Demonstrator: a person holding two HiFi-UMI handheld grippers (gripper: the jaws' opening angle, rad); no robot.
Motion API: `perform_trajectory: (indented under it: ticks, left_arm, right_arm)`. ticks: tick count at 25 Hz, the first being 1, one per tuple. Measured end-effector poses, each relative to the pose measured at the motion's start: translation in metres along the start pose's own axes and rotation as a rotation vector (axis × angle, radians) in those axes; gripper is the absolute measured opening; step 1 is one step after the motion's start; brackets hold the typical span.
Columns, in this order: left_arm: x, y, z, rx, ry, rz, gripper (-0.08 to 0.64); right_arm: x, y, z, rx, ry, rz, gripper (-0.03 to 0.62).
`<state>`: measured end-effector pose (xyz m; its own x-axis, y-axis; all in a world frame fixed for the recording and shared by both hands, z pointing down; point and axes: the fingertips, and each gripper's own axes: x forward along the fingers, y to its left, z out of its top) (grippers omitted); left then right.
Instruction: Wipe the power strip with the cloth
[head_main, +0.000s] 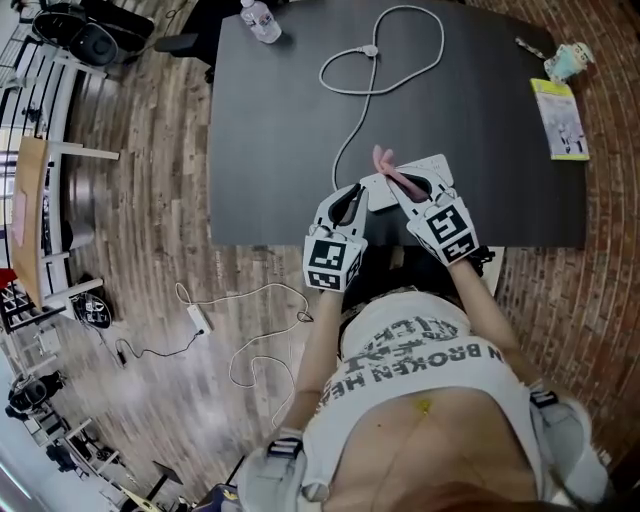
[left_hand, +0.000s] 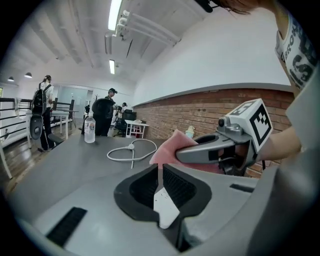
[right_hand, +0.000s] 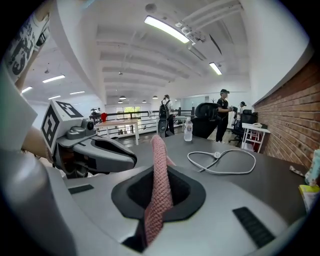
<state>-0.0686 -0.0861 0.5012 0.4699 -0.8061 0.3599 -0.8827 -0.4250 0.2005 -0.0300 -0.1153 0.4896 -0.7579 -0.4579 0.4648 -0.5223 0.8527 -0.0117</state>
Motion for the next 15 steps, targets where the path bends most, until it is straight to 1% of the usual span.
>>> perform_trajectory:
  ticks: [1, 3, 6, 10, 15]
  left_arm:
    - [0.003, 0.0, -0.009, 0.003, 0.026, -0.003, 0.016]
    - [0.011, 0.001, -0.026, -0.004, 0.071, -0.012, 0.059]
    - [0.022, 0.001, -0.048, -0.016, 0.12, -0.025, 0.085]
    - [0.034, -0.001, -0.078, -0.01, 0.213, -0.049, 0.137]
    - [0.041, -0.001, -0.107, 0.026, 0.311, -0.063, 0.224]
  right_arm:
    - [0.003, -0.001, -0.003, 0.0, 0.011, 0.005, 0.017]
    - [0.009, -0.004, -0.015, 0.003, 0.045, 0.015, 0.017]
    - [0.019, -0.007, -0.032, -0.005, 0.088, 0.035, 0.017]
    - [0.033, -0.004, -0.048, -0.025, 0.148, 0.071, 0.017]
    - [0.052, 0.004, -0.066, -0.063, 0.212, 0.124, 0.017]
